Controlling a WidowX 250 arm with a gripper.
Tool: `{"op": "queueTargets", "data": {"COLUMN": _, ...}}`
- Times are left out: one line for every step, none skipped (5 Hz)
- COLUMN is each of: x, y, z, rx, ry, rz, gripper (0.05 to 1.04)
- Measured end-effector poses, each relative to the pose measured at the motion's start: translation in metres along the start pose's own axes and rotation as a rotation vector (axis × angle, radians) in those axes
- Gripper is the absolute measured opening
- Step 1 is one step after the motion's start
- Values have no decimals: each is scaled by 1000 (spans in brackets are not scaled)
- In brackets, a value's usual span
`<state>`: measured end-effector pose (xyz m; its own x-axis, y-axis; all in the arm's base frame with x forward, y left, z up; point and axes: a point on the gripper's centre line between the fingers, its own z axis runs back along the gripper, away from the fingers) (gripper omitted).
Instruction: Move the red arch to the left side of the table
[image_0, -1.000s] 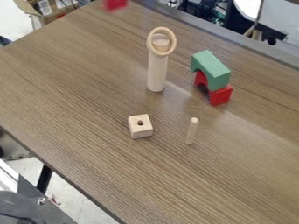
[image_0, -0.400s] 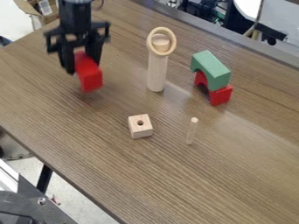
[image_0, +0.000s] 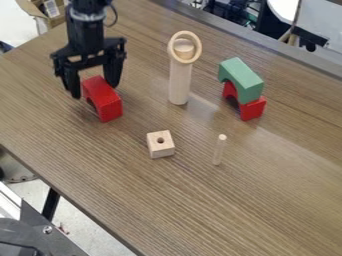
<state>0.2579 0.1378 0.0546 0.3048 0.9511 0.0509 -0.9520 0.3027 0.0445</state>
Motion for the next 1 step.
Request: {"op": "queueTargets", "data": {"x": 0, "y": -3, "z": 32, "rx": -50, "ry": -53, "rz": -3, "gripper": 999}}
